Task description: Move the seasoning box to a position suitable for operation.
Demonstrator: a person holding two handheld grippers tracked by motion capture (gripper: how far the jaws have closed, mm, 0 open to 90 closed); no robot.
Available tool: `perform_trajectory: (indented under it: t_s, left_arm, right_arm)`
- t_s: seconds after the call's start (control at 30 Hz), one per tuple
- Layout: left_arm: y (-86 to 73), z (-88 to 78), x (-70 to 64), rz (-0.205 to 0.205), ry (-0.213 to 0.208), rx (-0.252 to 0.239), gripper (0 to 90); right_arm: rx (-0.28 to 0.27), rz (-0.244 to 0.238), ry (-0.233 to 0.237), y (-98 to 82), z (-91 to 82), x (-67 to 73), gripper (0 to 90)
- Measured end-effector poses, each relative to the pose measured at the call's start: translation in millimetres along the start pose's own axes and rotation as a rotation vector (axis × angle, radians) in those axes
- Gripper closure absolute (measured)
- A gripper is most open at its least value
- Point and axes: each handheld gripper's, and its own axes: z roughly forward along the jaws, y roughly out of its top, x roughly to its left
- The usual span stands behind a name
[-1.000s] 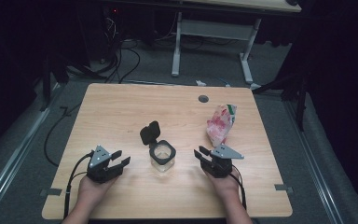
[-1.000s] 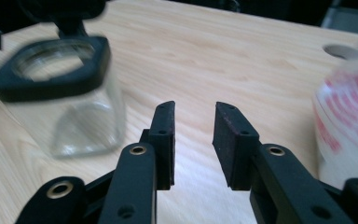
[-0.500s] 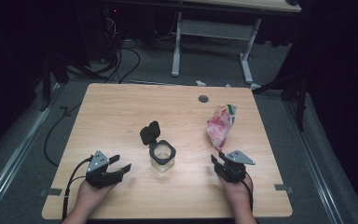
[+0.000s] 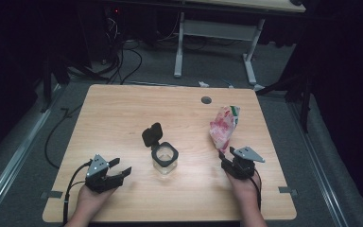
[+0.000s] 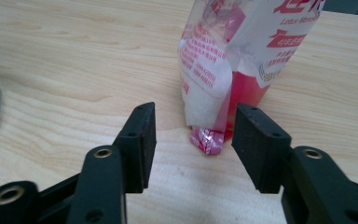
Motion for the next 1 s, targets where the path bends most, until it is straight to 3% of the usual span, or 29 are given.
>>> perform_trajectory:
  t_s: [0.2, 0.47, 1.0]
  left_arm:
    - [-0.8, -2.4, 2.0, 0.002, -0.006, -0.007, 37.2]
    - [0.1, -2.2, -0.1, 0.015, -0.02, -0.003, 37.9]
    - [-0.3, -2.3, 0.6, 0.022, -0.025, -0.006, 39.1]
  right_arm:
    - [0.001, 0.006, -0.022, 7.2, 11.1, -1.1, 41.0]
    - [-0.012, -0.004, -0.064, 19.1, 14.6, -3.4, 40.8]
    - [-0.028, 0.019, -0.084, 34.9, 20.5, -14.7, 35.8]
